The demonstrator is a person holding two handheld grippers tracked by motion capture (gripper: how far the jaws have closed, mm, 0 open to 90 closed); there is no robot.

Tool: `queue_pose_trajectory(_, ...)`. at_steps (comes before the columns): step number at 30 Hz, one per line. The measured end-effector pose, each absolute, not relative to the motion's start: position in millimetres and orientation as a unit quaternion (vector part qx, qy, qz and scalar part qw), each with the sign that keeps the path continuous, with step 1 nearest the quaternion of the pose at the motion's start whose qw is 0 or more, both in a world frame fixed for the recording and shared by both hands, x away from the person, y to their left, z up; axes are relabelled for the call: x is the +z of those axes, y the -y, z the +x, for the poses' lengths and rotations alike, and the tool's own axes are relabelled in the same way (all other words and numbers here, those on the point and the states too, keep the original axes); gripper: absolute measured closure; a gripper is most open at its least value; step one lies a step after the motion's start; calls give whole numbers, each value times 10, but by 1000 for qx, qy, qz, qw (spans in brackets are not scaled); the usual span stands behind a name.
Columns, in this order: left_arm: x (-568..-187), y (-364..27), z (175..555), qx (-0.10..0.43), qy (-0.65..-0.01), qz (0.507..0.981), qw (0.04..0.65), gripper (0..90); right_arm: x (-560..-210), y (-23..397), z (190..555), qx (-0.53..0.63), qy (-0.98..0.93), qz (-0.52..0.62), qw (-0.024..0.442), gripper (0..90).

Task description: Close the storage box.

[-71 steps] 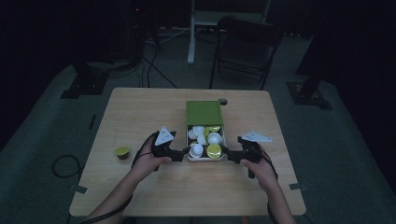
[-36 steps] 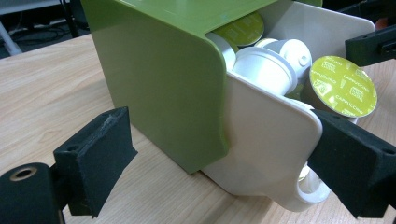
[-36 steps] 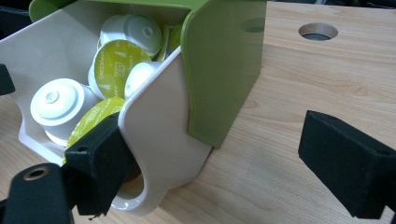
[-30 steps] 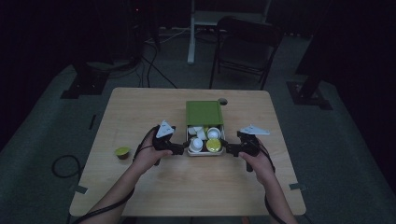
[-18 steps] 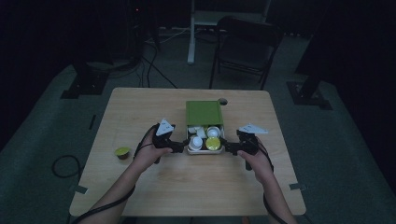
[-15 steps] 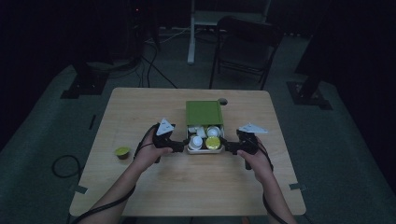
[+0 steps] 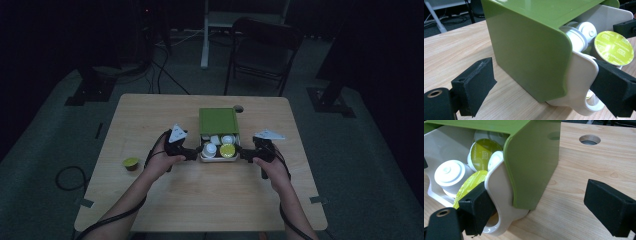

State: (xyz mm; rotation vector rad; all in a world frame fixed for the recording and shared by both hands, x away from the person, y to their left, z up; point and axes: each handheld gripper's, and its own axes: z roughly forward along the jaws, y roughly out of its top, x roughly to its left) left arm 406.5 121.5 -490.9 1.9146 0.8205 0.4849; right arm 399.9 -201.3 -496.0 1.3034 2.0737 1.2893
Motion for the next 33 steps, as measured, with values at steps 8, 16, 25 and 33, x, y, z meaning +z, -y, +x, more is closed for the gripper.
queue_pose_trajectory(8, -4914, -1211, 4111, 200, -340, 784, 479, 88, -4964, 2000, 4056, 454, -737, 464, 187, 114)
queue_pose_trajectory(16, -4908, -1201, 4157, 205, -344, 783, 477, 88, -4981, 1989, 4111, 454, -734, 469, 187, 112)
queue_pose_trajectory(25, -4924, -1183, 4215, 213, -350, 779, 475, 88, -4988, 1976, 4172, 453, -729, 477, 190, 111)
queue_pose_trajectory(33, -4932, -1164, 4239, 222, -365, 771, 473, 88, -4993, 1951, 4209, 449, -725, 482, 200, 111)
